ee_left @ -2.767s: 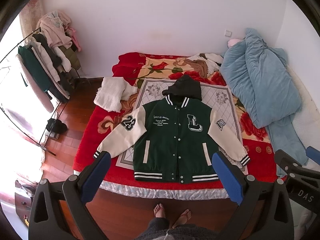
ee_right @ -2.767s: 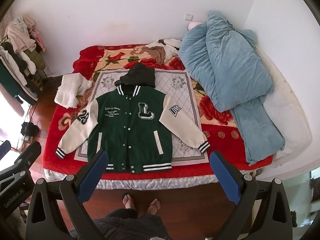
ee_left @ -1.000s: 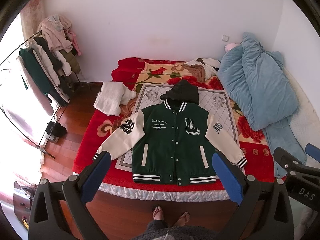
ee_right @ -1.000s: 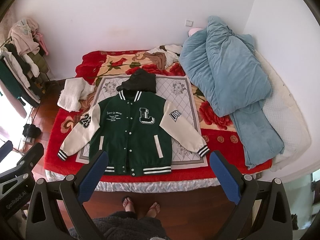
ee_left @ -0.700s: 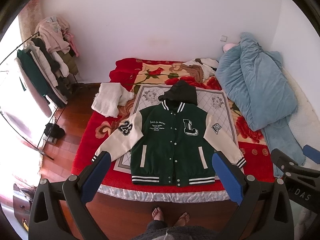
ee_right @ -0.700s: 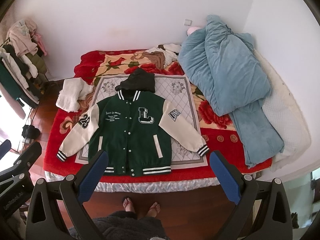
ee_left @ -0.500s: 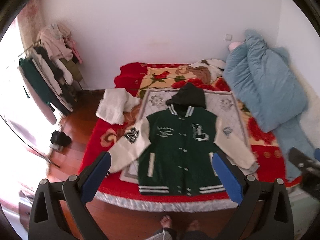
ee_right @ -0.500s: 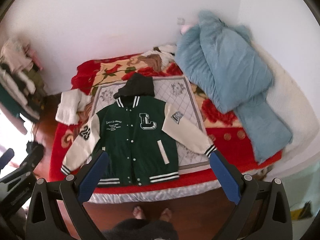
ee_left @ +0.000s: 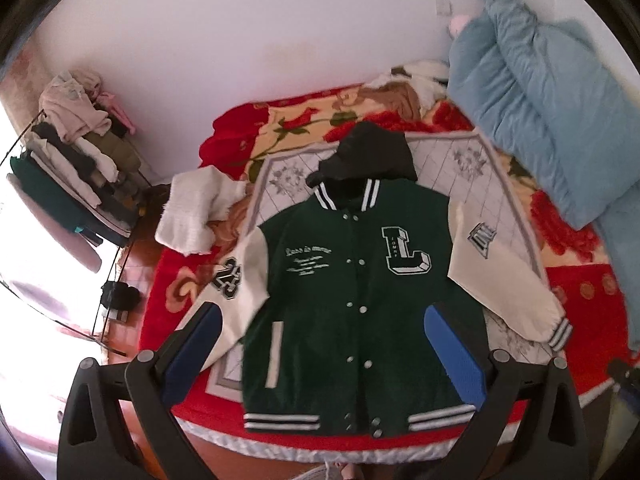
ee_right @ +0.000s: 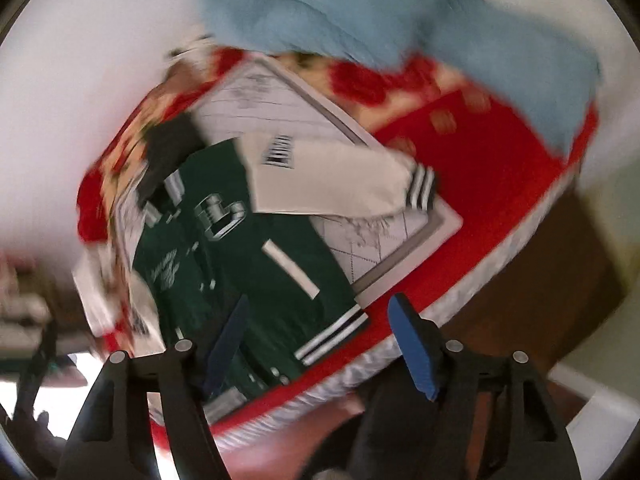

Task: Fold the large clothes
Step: 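Grasp the cream sleeve cuffs with both grippers, the right gripper first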

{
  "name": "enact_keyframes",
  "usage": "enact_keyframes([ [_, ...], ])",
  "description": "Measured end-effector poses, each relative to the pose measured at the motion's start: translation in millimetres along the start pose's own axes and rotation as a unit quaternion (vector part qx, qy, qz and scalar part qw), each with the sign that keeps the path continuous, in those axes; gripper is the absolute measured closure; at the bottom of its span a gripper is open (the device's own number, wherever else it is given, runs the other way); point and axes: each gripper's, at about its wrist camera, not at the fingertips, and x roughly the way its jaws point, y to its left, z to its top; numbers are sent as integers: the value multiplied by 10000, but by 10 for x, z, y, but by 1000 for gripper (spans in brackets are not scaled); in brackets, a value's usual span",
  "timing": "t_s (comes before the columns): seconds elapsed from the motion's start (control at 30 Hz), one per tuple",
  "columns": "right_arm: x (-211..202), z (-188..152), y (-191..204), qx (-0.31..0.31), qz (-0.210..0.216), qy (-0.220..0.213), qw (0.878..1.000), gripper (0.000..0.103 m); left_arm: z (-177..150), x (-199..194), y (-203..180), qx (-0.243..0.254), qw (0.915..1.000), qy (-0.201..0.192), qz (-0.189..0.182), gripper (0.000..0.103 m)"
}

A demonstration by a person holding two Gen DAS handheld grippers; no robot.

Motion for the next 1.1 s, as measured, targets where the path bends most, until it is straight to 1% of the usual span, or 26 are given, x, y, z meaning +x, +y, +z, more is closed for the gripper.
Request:
enact_keyframes([
  [0.07, 580, 195, -430, 615, 225, 299, 9974, 23, 6, 282, -284, 75, 9998, 174, 99, 0],
  [0.13, 1208, 329, -787, 988, 226, 620, 9929, 23, -12, 641, -565, 102, 9991, 377, 136, 0],
  [0.2, 1782, 408, -1042, 1268, 301, 830, 9880, 23, -89, 1020, -822, 151, 9977, 621, 206, 0],
  [0.23, 2060, 454, -1174, 1424, 370, 906, 9850, 23, -156, 1299, -973, 193, 9961, 826, 256, 0],
  [0.27, 2258, 497, -1199, 1549, 445, 998, 9819, 23, -202, 1484, -1082, 223, 9946, 972, 289, 0],
  [0.3, 2597, 541, -1320, 1774, 572, 1074, 9766, 23, -271, 1717, -1187, 257, 9926, 1137, 331, 0],
  [0.33, 2848, 581, -1395, 1922, 667, 1070, 9732, 23, -333, 1891, -1279, 282, 9911, 1238, 392, 0],
  [0.37, 2966, 585, -1384, 2023, 708, 1087, 9707, 23, -365, 2052, -1353, 304, 9898, 1318, 439, 0],
  [0.4, 3234, 651, -1449, 2206, 810, 1043, 9664, 23, -408, 2233, -1427, 334, 9883, 1406, 483, 0],
  [0.47, 3595, 776, -1510, 2462, 886, 941, 9606, 24, -455, 2600, -1596, 359, 9860, 1539, 525, 0],
  [0.5, 3683, 817, -1502, 2539, 966, 882, 9583, 27, -459, 2735, -1662, 368, 9854, 1571, 542, 0],
  [0.53, 3821, 907, -1485, 2567, 997, 720, 9586, 36, -464, 2891, -1721, 367, 9851, 1601, 518, 0],
  [0.57, 3853, 981, -1450, 2556, 943, 572, 9605, 42, -461, 2994, -1763, 354, 9851, 1604, 513, 0],
  [0.6, 3869, 1026, -1424, 2555, 885, 441, 9617, 62, -448, 3100, -1819, 339, 9851, 1610, 503, 0],
  [0.63, 3866, 1113, -1379, 2460, 751, 107, 9663, 92, -412, 3177, -1857, 332, 9851, 1621, 468, 0],
  [0.67, 3838, 1161, -1339, 2381, 673, -43, 9689, 92, -372, 3260, -1919, 322, 9852, 1624, 439, 0],
  [0.73, 3663, 1380, -1187, 2063, 144, -620, 9764, 96, -258, 3380, -2058, 276, 9864, 1583, 350, 0],
  [0.77, 3550, 1480, -1136, 1918, -101, -894, 9773, 96, -213, 3411, -2119, 261, 9869, 1560, 303, 0],
  [0.8, 3384, 1638, -1037, 1657, -541, -1502, 9732, 96, -156, 3446, -2201, 251, 9876, 1531, 253, 0],
  [0.87, 3241, 1854, -900, 1385, -1245, -2185, 9579, 86, -48, 3520, -2346, 266, 9881, 1505, 153, 0],
  [0.9, 3248, 1989, -848, 1232, -1582, -2365, 9507, 71, 3, 3562, -2450, 289, 9880, 1511, 124, 0],
  [0.93, 3363, 2155, -842, 1157, -1690, -2165, 9546, 64, 58, 3611, -2517, 299, 9877, 1530, 92, 0],
  [0.97, 3425, 2241, -905, 1294, -1477, -1909, 9618, 64, 93, 3662, -2606, 323, 9873, 1556, 53, 0],
  [1.0, 3568, 2298, -1050, 1755, -807, -1452, 9704, 63, 135, 3730, -2629, 352, 9866, 1594, 38, 0],
  [1.07, 3732, 2261, -1216, 2340, -108, -953, 9675, 61, 190, 3857, -2765, 414, 9851, 1671, 19, 0],
  [1.1, 3816, 2202, -1287, 2469, 139, -779, 9658, 58, 196, 3913, -2828, 468, 9842, 1707, 45, 0],
])
